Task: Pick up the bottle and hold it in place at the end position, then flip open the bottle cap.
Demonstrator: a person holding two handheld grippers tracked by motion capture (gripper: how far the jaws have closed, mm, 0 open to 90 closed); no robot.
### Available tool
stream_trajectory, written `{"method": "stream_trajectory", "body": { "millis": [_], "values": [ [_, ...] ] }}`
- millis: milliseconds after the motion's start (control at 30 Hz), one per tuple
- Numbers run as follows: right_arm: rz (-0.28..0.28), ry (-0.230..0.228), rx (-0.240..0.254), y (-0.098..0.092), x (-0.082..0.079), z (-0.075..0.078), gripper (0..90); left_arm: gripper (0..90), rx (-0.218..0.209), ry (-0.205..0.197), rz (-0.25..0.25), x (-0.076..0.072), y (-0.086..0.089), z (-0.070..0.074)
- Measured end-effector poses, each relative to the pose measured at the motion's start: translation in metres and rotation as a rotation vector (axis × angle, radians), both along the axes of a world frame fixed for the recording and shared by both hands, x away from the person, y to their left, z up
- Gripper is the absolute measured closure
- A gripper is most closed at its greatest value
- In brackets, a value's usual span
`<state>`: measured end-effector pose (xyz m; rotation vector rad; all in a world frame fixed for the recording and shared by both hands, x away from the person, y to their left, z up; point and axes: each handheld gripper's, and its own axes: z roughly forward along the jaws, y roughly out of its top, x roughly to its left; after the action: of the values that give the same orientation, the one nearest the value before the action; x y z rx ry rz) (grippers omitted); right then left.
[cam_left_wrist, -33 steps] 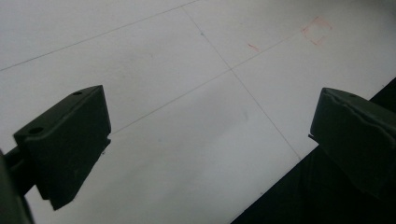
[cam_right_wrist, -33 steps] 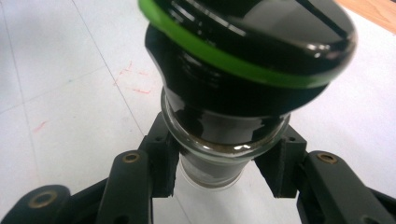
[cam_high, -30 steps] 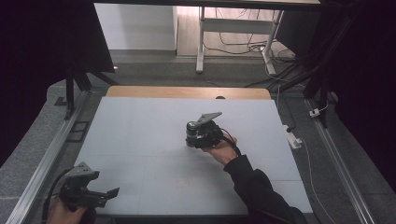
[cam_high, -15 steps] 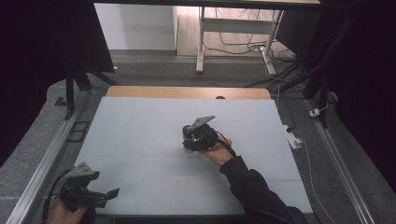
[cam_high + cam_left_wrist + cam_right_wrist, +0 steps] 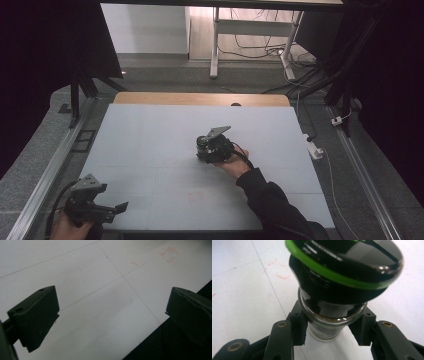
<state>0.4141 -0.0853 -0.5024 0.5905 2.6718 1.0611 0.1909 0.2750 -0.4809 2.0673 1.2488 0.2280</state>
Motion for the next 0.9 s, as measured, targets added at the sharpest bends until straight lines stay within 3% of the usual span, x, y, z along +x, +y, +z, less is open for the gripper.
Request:
{"method": "stream_trajectory", "body": {
  "millis": [267,400,433,567,767,900],
  "values": [
    [0.002,0.004,0.0,-0.0006,0.0005,-0.0001,52.7,0.0,-0.018,0.005,-0.006,0.0013,0.0016,-0.0001],
    [0.003,0.002,0.002,-0.0008,0.0004,-0.0003,52.7,0.0,-0.024,-0.012,-0.008,0.0007,0.0011,0.0024],
    [0.003,0.002,0.002,-0.0009,0.0004,-0.0004,52.7,0.0,-0.026,-0.033,-0.006,0.0001,0.0012,0.0026],
    [0.003,0.003,0.006,-0.0011,0.0004,-0.0007,52.7,0.0,-0.04,-0.027,0.002,0.0015,0.0017,0.0042],
    [0.0,0.002,0.018,-0.0016,0.0001,-0.0017,52.7,0.0,-0.035,-0.036,-0.029,0.0053,-0.0035,0.0048],
    [0.0,0.001,0.022,-0.0019,0.0,-0.0022,52.7,0.0,-0.057,-0.046,-0.05,0.0094,-0.0064,0.0059]
  ]
}}
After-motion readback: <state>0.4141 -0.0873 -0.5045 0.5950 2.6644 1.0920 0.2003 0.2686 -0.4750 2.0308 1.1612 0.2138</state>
